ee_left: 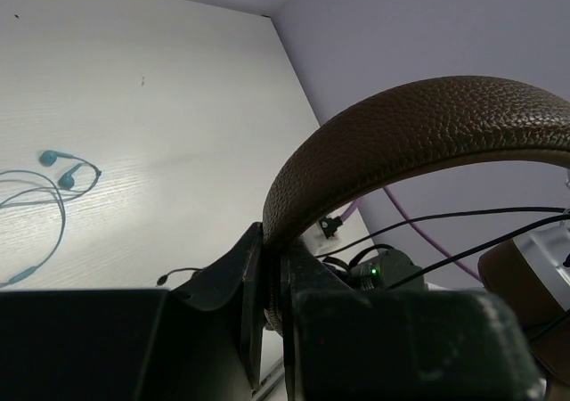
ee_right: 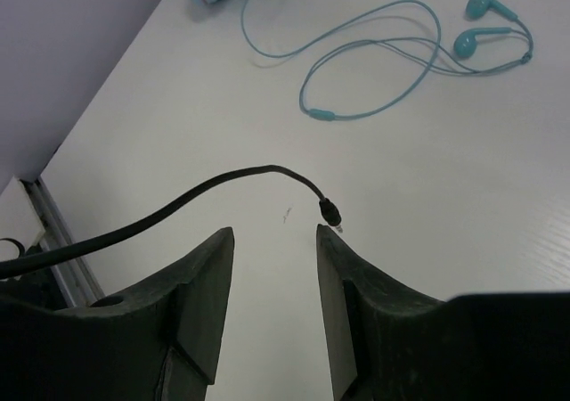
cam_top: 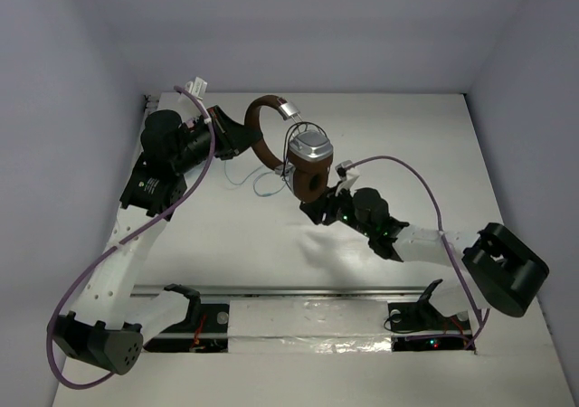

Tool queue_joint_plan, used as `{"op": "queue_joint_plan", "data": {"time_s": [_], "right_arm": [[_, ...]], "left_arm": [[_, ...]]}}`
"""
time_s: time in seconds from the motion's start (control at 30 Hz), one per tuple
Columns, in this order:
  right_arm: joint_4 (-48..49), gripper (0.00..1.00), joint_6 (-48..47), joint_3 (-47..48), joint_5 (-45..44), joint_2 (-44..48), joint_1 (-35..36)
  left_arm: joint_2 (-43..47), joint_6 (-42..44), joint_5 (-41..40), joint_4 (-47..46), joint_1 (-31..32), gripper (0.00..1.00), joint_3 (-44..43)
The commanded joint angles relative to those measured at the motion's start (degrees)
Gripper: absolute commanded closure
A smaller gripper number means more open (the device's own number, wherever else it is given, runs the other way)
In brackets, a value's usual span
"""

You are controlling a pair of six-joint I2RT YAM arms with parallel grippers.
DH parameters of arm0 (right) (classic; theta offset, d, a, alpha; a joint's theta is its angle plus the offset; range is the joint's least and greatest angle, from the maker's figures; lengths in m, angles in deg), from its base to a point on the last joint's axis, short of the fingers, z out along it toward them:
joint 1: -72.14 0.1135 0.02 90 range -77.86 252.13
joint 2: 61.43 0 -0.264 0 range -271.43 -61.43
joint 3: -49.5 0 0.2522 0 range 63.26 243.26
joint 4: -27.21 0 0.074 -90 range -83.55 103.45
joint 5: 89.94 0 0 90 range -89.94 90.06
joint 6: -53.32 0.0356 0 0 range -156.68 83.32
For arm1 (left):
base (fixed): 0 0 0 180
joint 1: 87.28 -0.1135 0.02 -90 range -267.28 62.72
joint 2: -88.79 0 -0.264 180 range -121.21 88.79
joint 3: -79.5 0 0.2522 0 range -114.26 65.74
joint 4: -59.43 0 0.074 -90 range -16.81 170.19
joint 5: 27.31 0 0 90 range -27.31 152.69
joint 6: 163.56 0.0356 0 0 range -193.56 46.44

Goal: Wrap the headphones

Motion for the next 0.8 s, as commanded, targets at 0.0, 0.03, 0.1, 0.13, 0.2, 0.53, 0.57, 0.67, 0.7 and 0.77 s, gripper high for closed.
{"op": "queue_joint_plan", "data": {"time_s": [0.0, 0.03, 0.1, 0.13, 0.2, 0.53, 0.57, 0.67, 0.7, 0.77], "right_arm": [[8.9, 0.52, -1.9, 4.6, 0.4, -2.3, -0.4], [8.7, 0.51, -2.1, 5.1, 0.0, -2.6, -0.4], [8.4, 0.49, -2.8, 5.6, -0.6, -3.2, -0.4], [8.1, 0.49, -3.2, 6.0, -1.3, -3.3, -0.4], [7.7, 0.49, -4.0, 6.3, -1.6, -3.8, -0.4], [17.2, 0.49, -4.0, 3.9, -4.1, -8.9, -0.4], [18.8, 0.50, -3.5, 3.4, -3.4, -9.4, -0.4], [25.3, 0.52, -1.3, 1.2, -2.3, -10.3, -0.4], [26.7, 0.53, -0.3, 0.6, -2.3, -10.5, -0.4], [29.6, 0.54, 0.2, -0.1, -0.5, -11.0, -0.4]], "left_arm": [[2.5, -2.2, 1.8, -4.8, -0.4, 1.00, -3.7], [2.5, -2.1, 1.8, -4.7, -0.4, 1.00, -3.8], [2.4, -1.9, 1.8, -4.4, -0.4, 1.00, -4.1], [2.4, -1.9, 1.9, -4.4, -0.4, 1.00, -4.3], [2.2, -1.9, 1.9, -4.4, -0.4, 1.00, -4.4], [2.8, -5.8, 3.1, -6.6, -0.4, 1.00, -4.2], [2.8, -6.1, 2.9, -6.6, -0.4, 1.00, -4.4], [3.1, -7.8, 2.5, -7.1, -0.4, 1.00, -4.4], [3.0, -8.1, 2.5, -7.3, -0.4, 1.00, -4.4], [3.0, -9.1, 3.0, -7.8, -0.4, 1.00, -3.9]]}}
